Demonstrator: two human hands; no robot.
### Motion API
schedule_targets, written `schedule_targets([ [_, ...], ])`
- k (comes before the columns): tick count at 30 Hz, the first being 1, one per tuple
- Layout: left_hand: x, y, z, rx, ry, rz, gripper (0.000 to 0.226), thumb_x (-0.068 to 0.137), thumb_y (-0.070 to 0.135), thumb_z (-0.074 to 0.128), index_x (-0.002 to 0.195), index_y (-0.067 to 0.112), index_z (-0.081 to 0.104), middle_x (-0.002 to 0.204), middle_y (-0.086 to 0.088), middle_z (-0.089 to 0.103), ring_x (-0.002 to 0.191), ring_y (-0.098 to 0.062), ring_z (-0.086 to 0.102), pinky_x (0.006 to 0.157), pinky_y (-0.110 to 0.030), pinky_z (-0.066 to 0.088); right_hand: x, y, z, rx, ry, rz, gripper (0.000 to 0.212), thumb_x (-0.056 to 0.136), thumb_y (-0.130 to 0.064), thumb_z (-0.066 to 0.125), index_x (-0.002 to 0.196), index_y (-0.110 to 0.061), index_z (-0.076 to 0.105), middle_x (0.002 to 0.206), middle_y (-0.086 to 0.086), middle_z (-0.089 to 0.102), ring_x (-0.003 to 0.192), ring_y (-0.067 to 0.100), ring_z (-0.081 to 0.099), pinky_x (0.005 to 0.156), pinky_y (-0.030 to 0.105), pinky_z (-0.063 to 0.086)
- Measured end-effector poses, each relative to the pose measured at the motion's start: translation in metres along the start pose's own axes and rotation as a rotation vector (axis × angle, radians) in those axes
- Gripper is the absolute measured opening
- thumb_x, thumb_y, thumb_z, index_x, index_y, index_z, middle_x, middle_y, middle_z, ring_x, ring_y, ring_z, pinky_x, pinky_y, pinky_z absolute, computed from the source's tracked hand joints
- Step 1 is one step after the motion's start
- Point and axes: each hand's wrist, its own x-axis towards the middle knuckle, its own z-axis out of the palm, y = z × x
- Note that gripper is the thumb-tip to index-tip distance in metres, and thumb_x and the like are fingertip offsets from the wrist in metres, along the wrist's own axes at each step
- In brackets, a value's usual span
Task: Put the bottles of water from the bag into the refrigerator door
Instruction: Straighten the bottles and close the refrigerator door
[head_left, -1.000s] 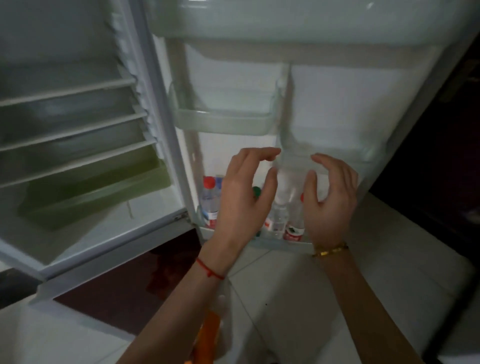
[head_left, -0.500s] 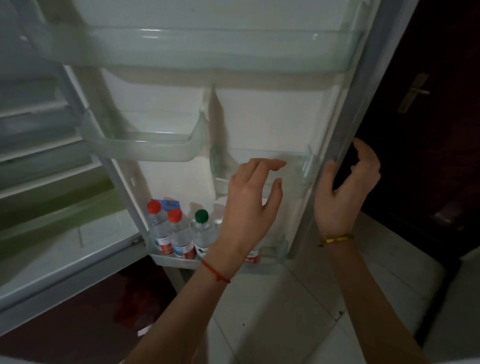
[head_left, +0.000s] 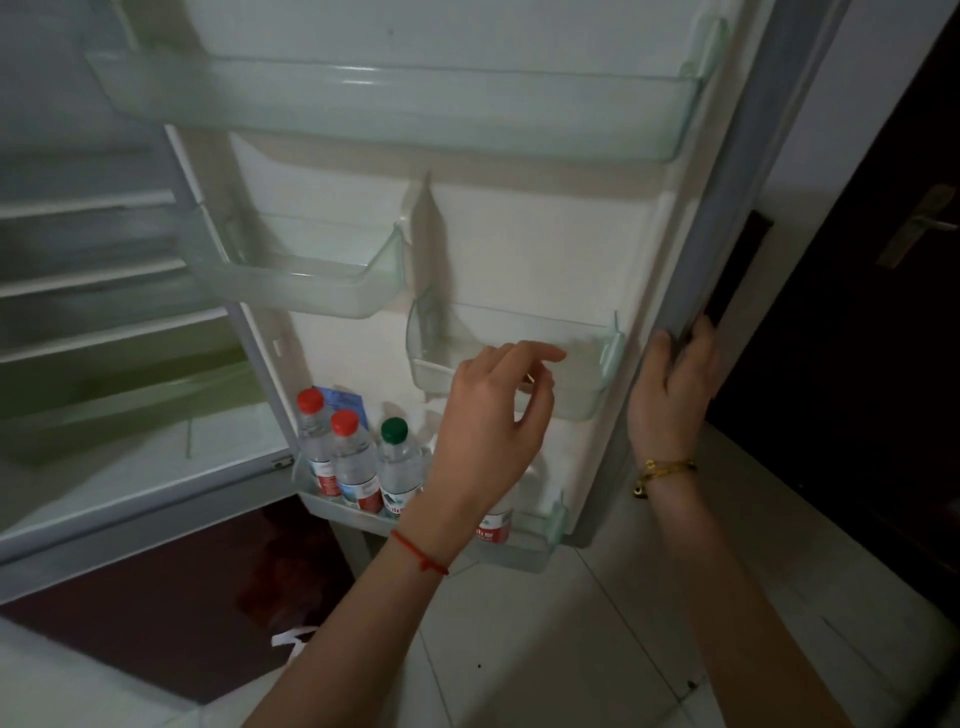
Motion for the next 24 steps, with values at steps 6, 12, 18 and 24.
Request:
schedule_targets([
  [6, -0.004, 0.006, 0.0, 0.022, 0.024, -0.019, 0.021, 0.088, 0.018, 0.055, 0.103, 0.019, 0.07, 0.08, 0.008, 0.065, 0.08, -0.011, 0.06, 0.079, -0.041, 0.051, -0.009, -0.002, -0.004, 0.126, -0.021, 0.022, 0.063, 0.089, -0.038, 0.041, 0.139, 0.0, 0.037, 0.145, 0.018, 0.039, 0.135, 0.027, 0.037, 0.112, 0.026, 0.027],
  [12, -0.017, 0.012, -0.01, 0.083, 0.048, -0.022, 0.015, 0.088, 0.022, 0.058, 0.096, 0.023, 0.071, 0.076, 0.012, 0.062, 0.077, -0.008, 0.056, 0.079, -0.038, 0.049, -0.028, -0.011, -0.021, 0.16, 0.012, 0.001, 0.057, 0.088, -0.038, 0.042, 0.13, 0.0, 0.047, 0.135, 0.019, 0.045, 0.125, 0.028, 0.044, 0.107, 0.014, 0.032],
  [18, -0.037, 0.015, -0.036, 0.06, 0.041, -0.049, 0.016, 0.088, 0.024, 0.057, 0.095, 0.022, 0.071, 0.081, 0.01, 0.067, 0.076, -0.004, 0.061, 0.08, -0.038, 0.051, -0.056, -0.022, -0.043, 0.172, 0.101, 0.0, 0.044, 0.088, -0.03, 0.048, 0.121, 0.0, 0.051, 0.123, 0.019, 0.049, 0.118, 0.029, 0.045, 0.1, 0.024, 0.035],
  [24, -0.064, 0.021, -0.072, 0.054, 0.042, -0.069, 0.014, 0.088, 0.019, 0.059, 0.095, 0.02, 0.072, 0.088, 0.01, 0.069, 0.077, -0.001, 0.059, 0.077, -0.01, 0.045, -0.1, -0.042, -0.063, 0.274, 0.098, -0.003, 0.053, 0.091, -0.024, 0.054, 0.136, -0.003, 0.037, 0.128, 0.011, 0.039, 0.122, 0.019, 0.044, 0.098, 0.0, 0.03],
])
